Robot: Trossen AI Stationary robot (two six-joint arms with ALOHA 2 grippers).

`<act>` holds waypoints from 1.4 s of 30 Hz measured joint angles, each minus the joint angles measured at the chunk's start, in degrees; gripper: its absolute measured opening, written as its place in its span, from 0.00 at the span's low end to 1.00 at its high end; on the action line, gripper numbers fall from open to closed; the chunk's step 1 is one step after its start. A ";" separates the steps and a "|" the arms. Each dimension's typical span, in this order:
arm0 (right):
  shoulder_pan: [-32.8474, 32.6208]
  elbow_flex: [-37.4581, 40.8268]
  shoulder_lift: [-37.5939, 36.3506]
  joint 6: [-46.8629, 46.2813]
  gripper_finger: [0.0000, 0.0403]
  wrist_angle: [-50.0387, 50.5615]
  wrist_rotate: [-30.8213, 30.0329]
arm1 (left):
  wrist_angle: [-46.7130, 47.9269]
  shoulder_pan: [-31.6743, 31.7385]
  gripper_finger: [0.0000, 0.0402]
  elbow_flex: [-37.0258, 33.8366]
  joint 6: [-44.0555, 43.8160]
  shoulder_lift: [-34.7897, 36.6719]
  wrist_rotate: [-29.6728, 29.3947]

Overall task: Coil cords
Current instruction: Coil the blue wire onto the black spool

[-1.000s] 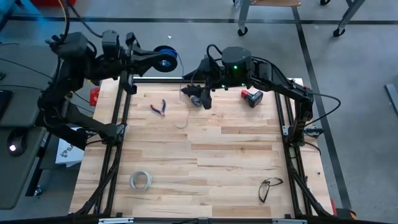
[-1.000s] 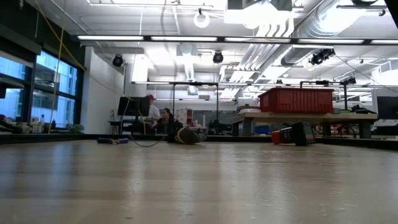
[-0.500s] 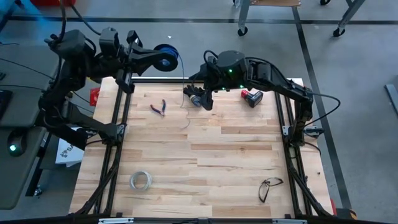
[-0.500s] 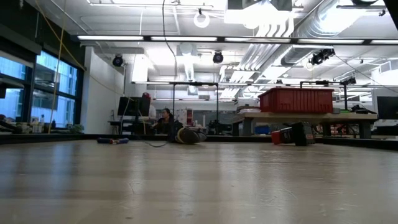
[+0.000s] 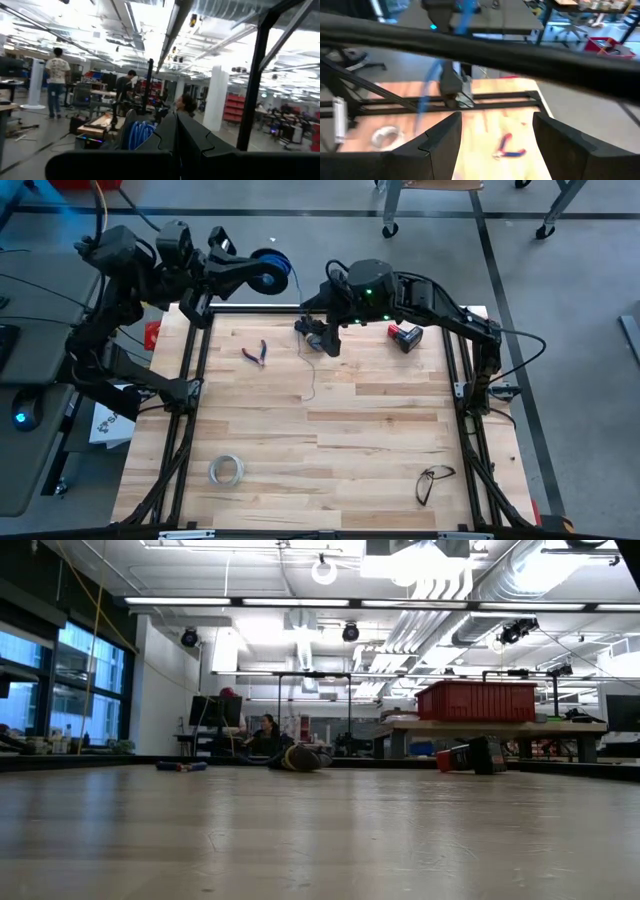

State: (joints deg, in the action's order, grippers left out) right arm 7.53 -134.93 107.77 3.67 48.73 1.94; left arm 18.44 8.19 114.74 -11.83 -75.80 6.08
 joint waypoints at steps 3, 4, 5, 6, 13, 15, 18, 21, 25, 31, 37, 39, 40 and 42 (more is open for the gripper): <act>0.12 0.00 0.64 1.06 0.59 0.17 -1.27 | -0.71 -0.05 0.00 0.00 -0.12 -0.52 2.29; 0.13 0.00 0.70 0.96 0.59 0.26 -0.42 | -0.87 -0.13 0.00 0.00 -0.14 -0.56 2.32; 0.11 0.00 0.71 0.51 0.59 0.37 1.10 | -0.93 -0.13 0.00 0.00 -0.14 -0.56 2.42; 0.09 0.00 0.71 0.10 0.59 0.36 2.97 | -1.30 -0.13 0.00 0.00 -0.12 -0.56 2.42; 0.32 0.00 -0.03 5.48 0.59 4.34 1.56 | -1.61 -0.09 0.00 0.00 -0.05 -0.49 1.90; 0.99 0.00 -0.45 6.33 0.59 5.60 1.05 | -1.55 -0.09 0.00 0.00 -0.07 -0.47 2.08; 1.67 0.00 -1.32 6.86 0.59 8.47 1.26 | -1.04 -0.09 0.00 0.00 -0.12 -0.47 2.27; 1.92 0.00 -2.00 6.76 0.59 10.43 1.64 | 0.15 -0.09 0.00 0.00 -0.11 -0.48 2.28; 1.52 0.00 -2.15 3.87 0.59 9.37 6.24 | -0.28 -0.09 0.00 0.00 0.18 -0.83 2.35; 0.25 0.00 -2.13 0.21 0.59 5.59 11.15 | -0.18 -0.04 0.00 0.00 2.95 -1.58 2.29; -0.08 -0.02 -1.87 -1.29 0.59 -0.33 9.08 | -1.56 -0.04 0.00 0.00 3.54 -2.52 2.28; -0.07 -0.02 -1.75 -2.48 0.59 0.23 8.98 | -2.33 -0.04 0.00 0.00 3.54 -2.74 2.28; -0.04 0.00 -1.71 -3.21 0.59 0.59 8.94 | -2.59 -0.04 0.00 0.00 3.47 -2.75 2.27; -0.06 0.00 -1.88 -3.82 0.59 1.59 9.02 | -3.55 -0.04 0.00 0.00 3.15 -2.69 2.15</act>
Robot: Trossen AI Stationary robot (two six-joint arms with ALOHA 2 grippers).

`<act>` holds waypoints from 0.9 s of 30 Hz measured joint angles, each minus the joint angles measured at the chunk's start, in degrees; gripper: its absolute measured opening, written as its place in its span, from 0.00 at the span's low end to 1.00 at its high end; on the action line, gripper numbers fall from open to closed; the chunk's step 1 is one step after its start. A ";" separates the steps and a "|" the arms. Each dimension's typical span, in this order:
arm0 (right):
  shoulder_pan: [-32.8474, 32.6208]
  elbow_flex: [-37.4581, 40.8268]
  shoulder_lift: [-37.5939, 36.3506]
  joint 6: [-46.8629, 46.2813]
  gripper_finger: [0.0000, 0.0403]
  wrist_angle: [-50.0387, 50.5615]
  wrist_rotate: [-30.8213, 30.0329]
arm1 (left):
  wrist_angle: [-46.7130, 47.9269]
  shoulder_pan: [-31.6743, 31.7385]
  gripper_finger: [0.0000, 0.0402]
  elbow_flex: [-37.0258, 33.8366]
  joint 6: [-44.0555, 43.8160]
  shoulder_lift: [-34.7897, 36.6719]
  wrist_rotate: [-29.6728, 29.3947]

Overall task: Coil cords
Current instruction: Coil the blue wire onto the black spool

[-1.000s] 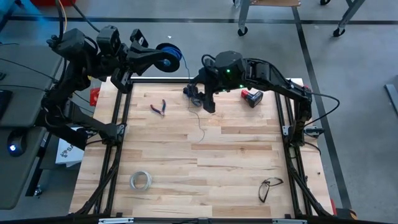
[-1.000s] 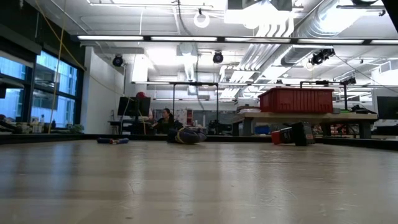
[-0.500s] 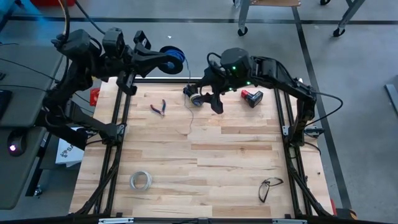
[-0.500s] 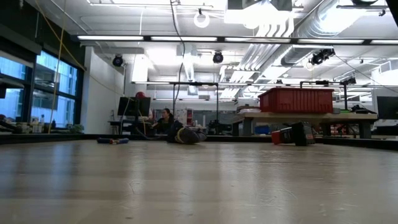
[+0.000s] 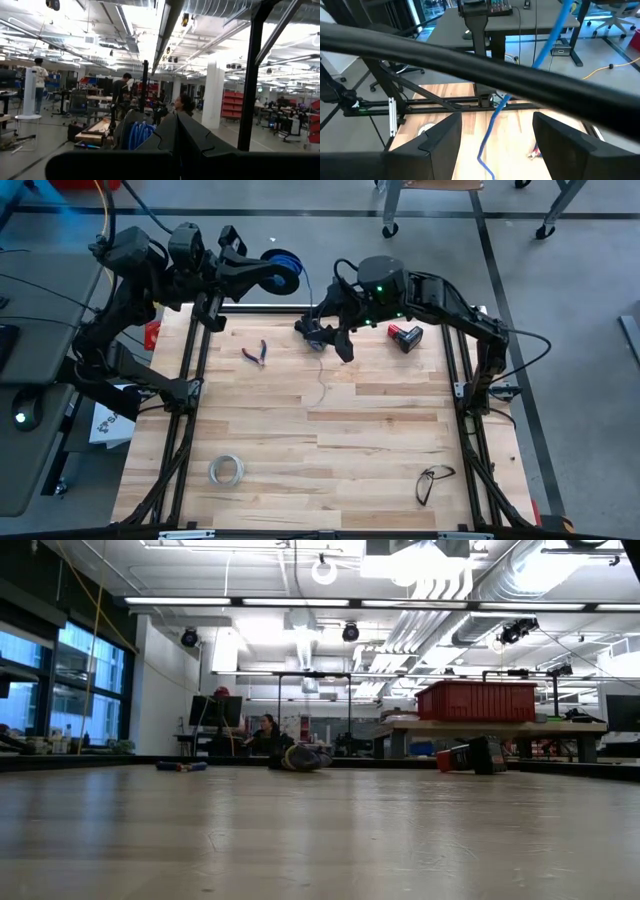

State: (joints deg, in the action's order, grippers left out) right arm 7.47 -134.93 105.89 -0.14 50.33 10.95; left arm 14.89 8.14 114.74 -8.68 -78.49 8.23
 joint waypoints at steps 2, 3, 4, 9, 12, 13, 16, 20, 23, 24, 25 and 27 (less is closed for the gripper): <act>0.00 0.00 -0.22 0.30 0.59 0.53 0.05 | -0.05 0.00 0.00 0.00 -0.05 0.10 0.00; 0.00 0.00 -0.39 0.57 0.59 0.70 0.01 | 0.14 0.00 0.00 0.00 -0.05 0.10 0.00; 0.00 0.00 -0.46 1.07 0.59 0.87 -0.32 | 0.47 -0.02 0.00 0.00 -0.05 0.10 0.00; 0.00 0.00 -0.46 3.59 0.59 0.85 -3.71 | 0.11 -0.04 0.00 0.00 1.74 -0.21 -0.23; 0.00 0.00 -0.46 3.60 0.56 0.85 -3.85 | 0.14 -0.04 0.00 0.00 1.48 -0.23 -0.24; 0.00 0.00 -0.46 3.73 0.55 0.85 -3.87 | 0.16 -0.04 0.00 0.00 1.73 -0.27 -0.26; 0.00 0.00 -0.24 5.99 0.49 0.85 -4.59 | 0.19 0.00 0.00 -0.01 4.70 -0.28 -0.39; -0.01 0.00 -0.11 7.26 0.41 0.86 -6.52 | 0.10 0.00 0.00 0.00 6.28 -0.27 -1.80; 0.04 0.00 -0.34 7.01 0.35 0.75 -6.64 | -0.19 0.11 0.00 -0.02 5.70 -0.27 -1.88; 0.04 0.00 -0.36 6.59 0.33 0.60 -6.68 | -0.29 0.11 0.00 0.00 5.62 -0.27 -1.88; 0.04 0.00 -0.36 6.34 0.31 0.32 -6.67 | -0.27 0.11 0.00 0.00 5.54 -0.27 -1.88; 0.04 0.00 -0.33 5.74 0.28 -0.05 -6.66 | 0.01 0.11 0.00 -0.02 5.54 -0.25 -1.86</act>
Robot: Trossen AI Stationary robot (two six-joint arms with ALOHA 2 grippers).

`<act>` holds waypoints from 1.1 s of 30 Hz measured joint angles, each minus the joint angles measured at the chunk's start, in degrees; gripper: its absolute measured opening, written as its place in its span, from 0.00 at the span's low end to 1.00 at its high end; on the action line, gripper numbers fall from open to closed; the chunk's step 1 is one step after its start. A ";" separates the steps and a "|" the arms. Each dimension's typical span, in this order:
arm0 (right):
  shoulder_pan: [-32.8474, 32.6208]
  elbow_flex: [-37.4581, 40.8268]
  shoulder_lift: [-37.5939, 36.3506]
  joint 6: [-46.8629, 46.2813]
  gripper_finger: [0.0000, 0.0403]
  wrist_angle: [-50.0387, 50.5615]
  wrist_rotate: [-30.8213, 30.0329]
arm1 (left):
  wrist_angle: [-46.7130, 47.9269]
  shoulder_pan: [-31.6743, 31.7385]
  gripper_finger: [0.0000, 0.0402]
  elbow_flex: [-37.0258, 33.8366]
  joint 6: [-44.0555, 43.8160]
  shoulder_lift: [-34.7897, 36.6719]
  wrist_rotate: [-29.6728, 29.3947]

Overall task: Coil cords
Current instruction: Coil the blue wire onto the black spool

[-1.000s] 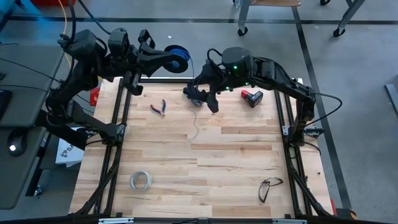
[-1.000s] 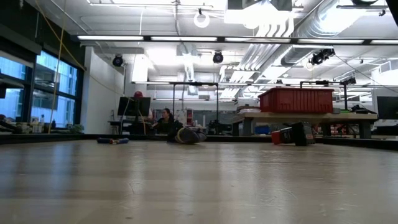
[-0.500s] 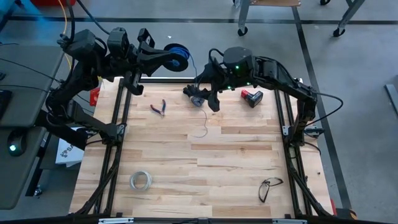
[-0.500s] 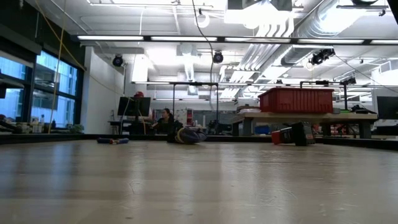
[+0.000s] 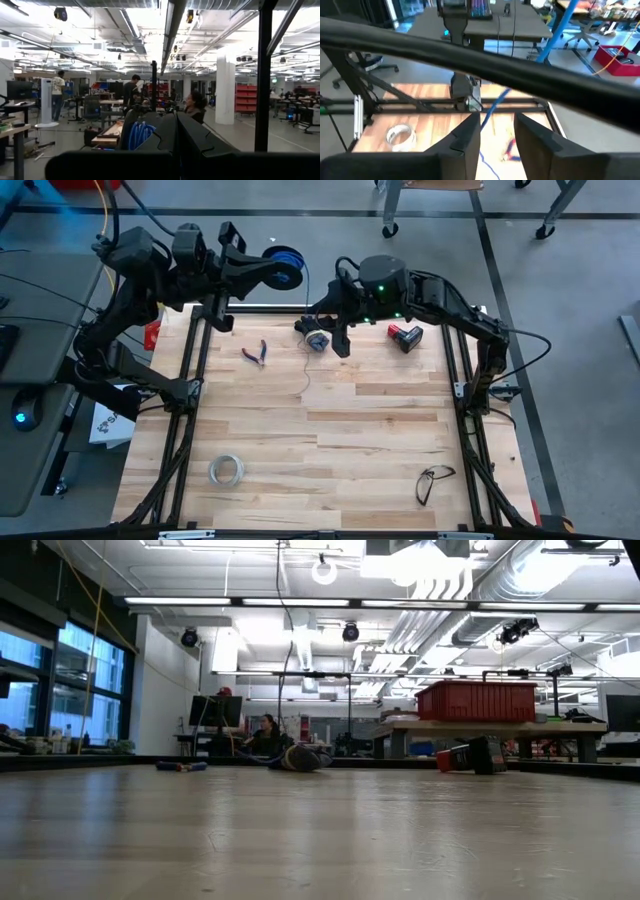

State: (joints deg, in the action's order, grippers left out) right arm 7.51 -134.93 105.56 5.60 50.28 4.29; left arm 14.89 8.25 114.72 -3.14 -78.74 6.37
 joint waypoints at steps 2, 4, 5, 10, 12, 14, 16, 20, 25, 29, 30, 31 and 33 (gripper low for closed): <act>-0.02 0.00 0.20 -0.76 0.27 -1.60 0.28 | 0.13 0.00 0.00 0.02 0.06 0.00 -0.01; -0.04 0.00 0.23 -1.16 0.26 -2.19 0.90 | 0.16 0.00 0.00 0.02 0.54 0.00 0.00; -0.04 0.00 0.25 -1.23 0.26 -2.54 1.27 | 0.16 0.00 0.00 0.02 0.68 0.00 -0.02; -0.07 0.00 0.16 -3.08 0.25 -3.87 1.81 | 0.17 0.00 0.00 0.02 0.74 0.00 0.00; -0.04 0.00 0.11 -3.67 0.24 -3.86 1.81 | 0.18 0.00 0.00 0.02 0.79 0.00 0.00; -0.04 0.00 0.11 -3.66 0.22 -3.85 1.81 | 0.18 -0.02 0.00 0.02 0.79 0.00 0.00; -0.04 0.00 0.11 -3.66 0.18 -3.87 1.81 | 0.19 -0.02 0.00 0.02 0.79 0.00 0.00; -0.04 0.00 0.09 -3.05 0.07 -3.87 1.82 | -0.33 -0.02 0.00 0.00 -0.34 0.00 -0.02; -0.72 0.00 0.44 -2.63 0.02 -6.61 1.81 | -1.75 -0.02 0.00 0.00 -7.94 0.02 -0.66; -2.49 0.00 1.20 -0.67 0.01 -11.94 1.83 | -1.66 -0.02 0.00 0.01 -20.48 0.02 -0.68; -3.10 0.00 1.39 0.07 0.01 -12.99 1.88 | -1.62 -0.04 0.00 0.02 -24.46 -0.05 -0.67; -3.66 0.00 1.82 0.98 0.00 -14.95 1.90 | -1.60 -0.02 0.00 0.02 -28.45 -0.15 -0.68; -4.87 0.00 2.45 2.95 0.00 -17.48 1.90 | -1.04 -0.02 0.00 0.02 -34.39 -0.27 -0.66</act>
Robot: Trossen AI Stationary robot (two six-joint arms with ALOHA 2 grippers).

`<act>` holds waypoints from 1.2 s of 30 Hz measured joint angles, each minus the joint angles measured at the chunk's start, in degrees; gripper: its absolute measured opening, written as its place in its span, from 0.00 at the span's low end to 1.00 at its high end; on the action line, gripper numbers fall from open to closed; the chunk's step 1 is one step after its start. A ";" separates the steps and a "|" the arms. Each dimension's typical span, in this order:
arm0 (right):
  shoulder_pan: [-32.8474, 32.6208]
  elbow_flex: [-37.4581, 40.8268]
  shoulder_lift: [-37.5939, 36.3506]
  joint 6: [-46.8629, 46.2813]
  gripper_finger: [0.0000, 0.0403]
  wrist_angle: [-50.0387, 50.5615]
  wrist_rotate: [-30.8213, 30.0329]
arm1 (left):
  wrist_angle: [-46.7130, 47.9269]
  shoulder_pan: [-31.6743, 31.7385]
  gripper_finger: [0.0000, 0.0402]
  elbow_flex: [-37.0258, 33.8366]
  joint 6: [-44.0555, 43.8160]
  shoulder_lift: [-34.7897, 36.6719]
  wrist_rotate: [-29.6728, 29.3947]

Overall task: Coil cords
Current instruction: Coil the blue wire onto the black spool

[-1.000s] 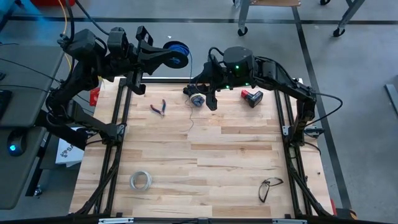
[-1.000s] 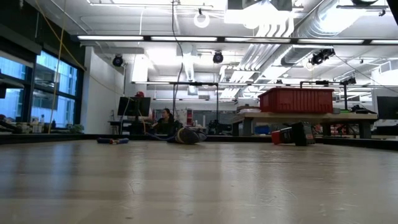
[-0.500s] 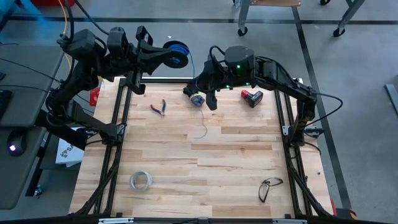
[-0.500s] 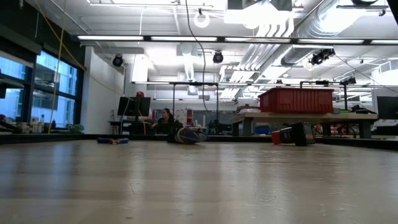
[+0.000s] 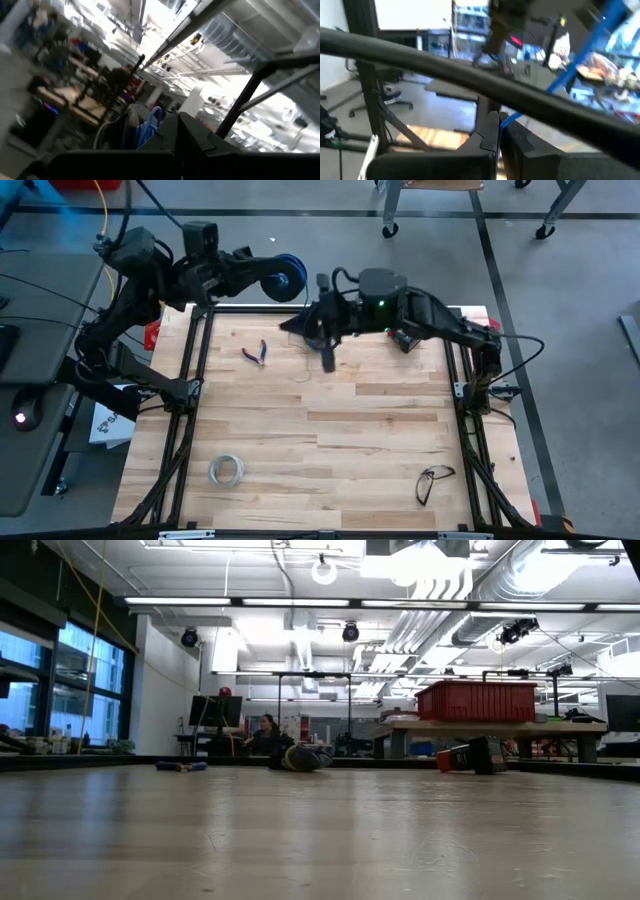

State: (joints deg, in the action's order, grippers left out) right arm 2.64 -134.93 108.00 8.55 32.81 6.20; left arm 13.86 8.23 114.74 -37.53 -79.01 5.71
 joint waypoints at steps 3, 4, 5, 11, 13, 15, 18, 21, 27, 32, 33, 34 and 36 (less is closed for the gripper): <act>-1.57 0.00 1.95 0.96 0.00 -4.90 0.04 | -0.14 0.00 0.00 0.00 -5.01 -0.57 -0.38; -2.01 0.00 2.65 1.13 0.00 -6.30 0.05 | -0.40 -0.04 0.00 0.00 -6.51 -0.87 -0.99; -2.46 0.01 3.35 1.73 0.00 -7.71 0.04 | -0.71 -0.04 0.00 0.00 -7.72 -0.99 -1.64; -4.72 0.01 4.79 4.70 0.00 -14.11 0.03 | 1.32 -0.04 0.00 0.00 -7.42 -2.25 -3.27; -4.83 0.00 4.82 5.50 0.00 -14.07 0.04 | 1.28 -0.03 0.00 -0.02 -10.25 -2.59 -3.02; -4.69 0.00 4.97 5.71 0.00 -14.15 -0.34 | 1.29 -0.03 0.00 -0.02 -13.64 -2.87 -0.91; -4.14 0.04 5.05 7.29 0.00 -16.67 -0.77 | 1.33 -0.80 0.00 -0.01 -19.27 -3.21 1.68; -3.84 0.04 5.03 6.79 0.00 -19.55 -0.08 | 1.26 -1.40 0.00 0.00 -22.57 -3.25 2.01; -3.82 0.04 5.03 7.29 0.00 -20.16 3.20 | 0.81 -2.93 0.00 0.05 -20.65 -3.05 2.08; -3.83 0.04 5.01 8.51 0.00 -20.12 4.35 | 1.14 -3.44 0.00 0.03 -21.35 -2.56 4.46; -3.83 0.04 4.98 8.47 0.00 -19.82 4.34 | 1.00 -3.45 0.00 0.00 -19.99 -2.45 4.75; -3.83 0.03 4.93 8.33 0.00 -19.41 4.24 | 0.66 -3.47 0.00 0.00 -17.86 -2.08 5.06; -3.80 0.00 4.83 7.92 0.00 -17.67 3.92 | 0.90 -3.54 0.00 -0.04 -12.73 -1.20 5.47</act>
State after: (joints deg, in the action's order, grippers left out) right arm -1.17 -134.93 112.83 16.47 15.14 10.12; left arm 14.76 4.69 114.69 -50.26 -80.21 11.17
